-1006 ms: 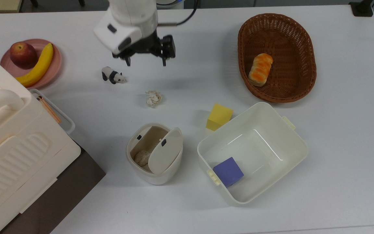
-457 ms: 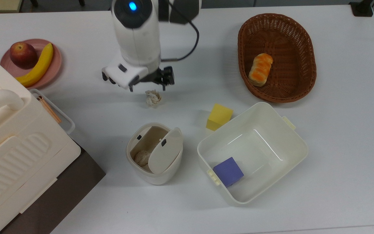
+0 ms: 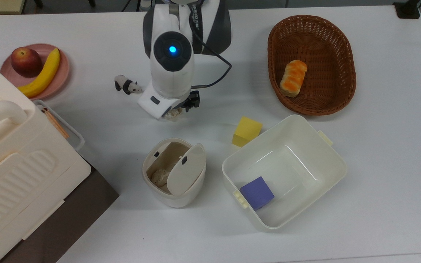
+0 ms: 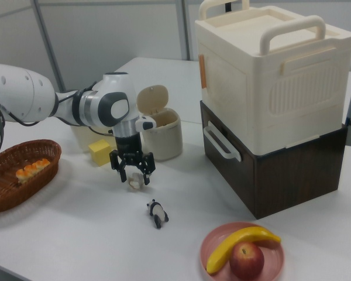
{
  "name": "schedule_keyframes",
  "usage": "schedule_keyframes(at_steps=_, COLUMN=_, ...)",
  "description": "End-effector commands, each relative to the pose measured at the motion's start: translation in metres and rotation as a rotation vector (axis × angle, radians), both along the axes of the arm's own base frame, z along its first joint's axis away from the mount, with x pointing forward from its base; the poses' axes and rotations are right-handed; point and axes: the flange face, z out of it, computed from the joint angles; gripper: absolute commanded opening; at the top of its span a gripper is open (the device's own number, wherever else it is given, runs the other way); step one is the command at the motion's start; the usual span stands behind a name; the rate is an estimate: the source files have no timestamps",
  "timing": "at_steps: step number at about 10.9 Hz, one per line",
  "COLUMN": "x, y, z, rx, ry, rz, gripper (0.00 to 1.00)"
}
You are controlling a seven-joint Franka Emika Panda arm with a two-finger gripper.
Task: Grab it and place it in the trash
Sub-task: 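Close the gripper on the paper ball and lift it, then carry the paper ball over the white trash bin opening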
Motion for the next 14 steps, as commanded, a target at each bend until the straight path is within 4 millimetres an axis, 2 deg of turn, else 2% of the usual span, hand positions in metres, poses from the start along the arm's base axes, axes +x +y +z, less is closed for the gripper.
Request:
schedule_keyframes(at_steps=1, x=-0.006, y=0.009, z=0.006, rx=-0.009, ry=-0.019, rz=0.042, gripper=0.0)
schedule_keyframes(at_steps=2, x=-0.001, y=0.007, z=0.019, rx=-0.002, ry=-0.047, rz=0.03, gripper=0.0)
schedule_keyframes(at_steps=6, x=0.041, y=0.005, z=0.134, rx=0.08, ry=-0.281, rz=-0.027, gripper=0.0)
schedule_keyframes(at_steps=8, x=0.055, y=-0.008, z=0.168, rx=0.11, ry=-0.385, rz=-0.068, gripper=0.0)
schedule_keyframes(at_steps=10, x=0.067, y=-0.017, z=0.189, rx=0.139, ry=-0.545, rz=-0.13, gripper=0.03)
schedule_keyframes(at_steps=11, x=0.077, y=-0.022, z=0.187, rx=0.145, ry=-0.628, rz=-0.183, gripper=0.14)
schedule_keyframes(at_steps=13, x=0.092, y=-0.014, z=0.162, rx=0.146, ry=-0.705, rz=-0.216, gripper=1.0)
schedule_keyframes(at_steps=14, x=0.093, y=-0.01, z=0.157, rx=0.125, ry=-0.703, rz=-0.196, gripper=1.0)
